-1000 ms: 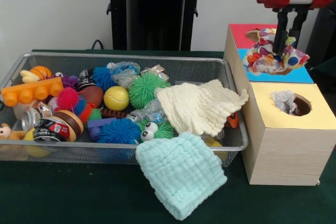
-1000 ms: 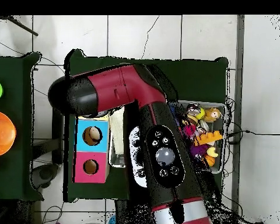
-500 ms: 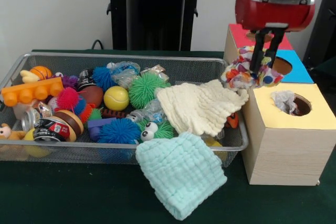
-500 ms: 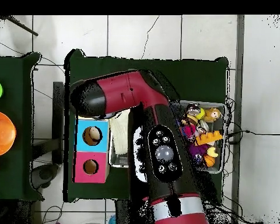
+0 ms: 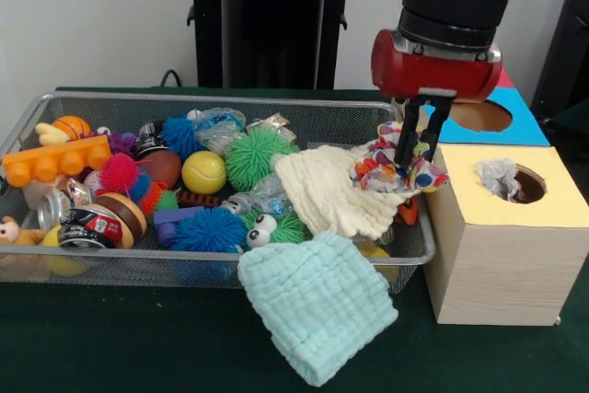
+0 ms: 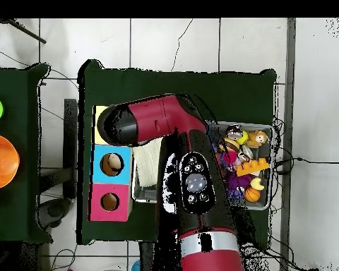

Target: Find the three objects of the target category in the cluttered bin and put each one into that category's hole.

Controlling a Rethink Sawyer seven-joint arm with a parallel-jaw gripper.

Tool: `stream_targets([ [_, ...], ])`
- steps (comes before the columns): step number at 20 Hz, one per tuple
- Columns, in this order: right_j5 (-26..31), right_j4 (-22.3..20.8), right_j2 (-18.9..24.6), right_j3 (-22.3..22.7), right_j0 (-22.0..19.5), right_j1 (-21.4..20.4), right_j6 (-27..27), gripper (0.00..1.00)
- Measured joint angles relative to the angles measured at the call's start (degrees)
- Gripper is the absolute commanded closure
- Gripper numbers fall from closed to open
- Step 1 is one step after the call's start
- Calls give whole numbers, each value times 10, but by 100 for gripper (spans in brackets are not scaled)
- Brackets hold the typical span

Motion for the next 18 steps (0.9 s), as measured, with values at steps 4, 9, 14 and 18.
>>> stream_targets([
  [4, 0, 8, -28, -3, 36, 17, 15, 100],
  [9, 0, 30, -49, -5, 72, 28, 40, 100],
  [14, 0, 47, -64, -5, 96, 29, 57, 100],
  [18, 0, 63, -81, -5, 111, 28, 69, 100],
])
